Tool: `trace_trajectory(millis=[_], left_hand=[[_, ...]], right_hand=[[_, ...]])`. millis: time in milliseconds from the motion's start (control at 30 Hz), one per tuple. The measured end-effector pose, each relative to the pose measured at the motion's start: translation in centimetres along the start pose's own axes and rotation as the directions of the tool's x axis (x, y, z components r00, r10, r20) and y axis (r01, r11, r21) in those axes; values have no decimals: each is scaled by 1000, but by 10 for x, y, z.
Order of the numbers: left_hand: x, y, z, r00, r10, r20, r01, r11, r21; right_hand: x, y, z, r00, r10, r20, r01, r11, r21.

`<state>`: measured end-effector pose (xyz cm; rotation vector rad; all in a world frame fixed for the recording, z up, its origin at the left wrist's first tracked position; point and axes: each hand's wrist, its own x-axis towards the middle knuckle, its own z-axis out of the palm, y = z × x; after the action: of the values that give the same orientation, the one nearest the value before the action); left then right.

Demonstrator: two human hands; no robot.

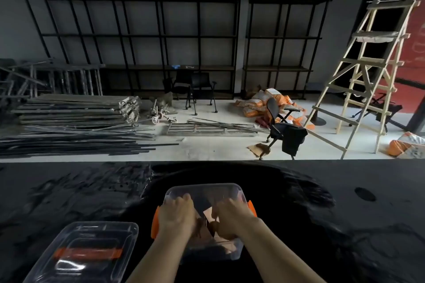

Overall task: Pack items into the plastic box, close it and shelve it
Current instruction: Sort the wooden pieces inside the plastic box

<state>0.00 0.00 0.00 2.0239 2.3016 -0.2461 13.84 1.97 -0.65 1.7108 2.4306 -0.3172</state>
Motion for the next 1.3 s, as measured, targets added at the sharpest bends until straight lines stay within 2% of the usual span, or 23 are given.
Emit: trace_trajectory(millis=[67,167,300,433,467,500,533,600,633,700,800,900,933,1033,1167,1300], left_hand=[[-4,6,0,1000,-9,19,8,999,33],[-7,11,4,999,-9,-40,9,1000,6],[-9,6,-1,984,-133,-121,103,969,-225],[-4,-12,-15,979,-193,-59,150,894,-423],[-1,-17,-17,978,-202,-51,151,854,-497],[1,-20,-19,979,-199,-47,135,801,-583],[3,-21,-20,982,-183,-46,106,735,-670],[6,-13,-23,993,-111,-43,26,551,-834],[5,-6,-26,996,-76,-52,-9,474,-881],[3,6,-30,998,-17,-55,-43,413,-910],[2,16,-28,998,-64,0,28,441,-897],[7,18,-9,993,-102,59,116,736,-667],[8,20,-1,990,-93,103,136,800,-584],[8,32,13,976,-57,211,154,865,-477],[21,47,25,975,-53,214,131,920,-369],[26,53,23,986,-81,148,125,940,-318]], right_hand=[[1,0,3,1000,0,26,-1,999,43],[0,-1,4,999,6,52,-10,997,81],[4,3,0,999,33,-39,-24,979,203],[5,11,-8,988,52,-143,17,894,448],[5,14,-11,984,68,-163,32,839,543],[4,14,-15,984,94,-152,34,736,676],[5,15,-18,986,113,-124,34,589,807],[4,14,-26,991,111,-72,31,336,941],[5,14,-29,992,106,-71,38,285,958],[4,14,-34,987,123,-104,78,196,977],[7,24,-37,953,280,-116,100,69,993],[12,40,-38,911,412,-36,59,-44,997],[12,44,-38,904,428,-18,52,-68,996],[13,46,-32,891,453,36,19,-117,993],[18,41,-23,868,491,74,-29,-99,995],[20,39,-22,854,515,80,-41,-87,995]])
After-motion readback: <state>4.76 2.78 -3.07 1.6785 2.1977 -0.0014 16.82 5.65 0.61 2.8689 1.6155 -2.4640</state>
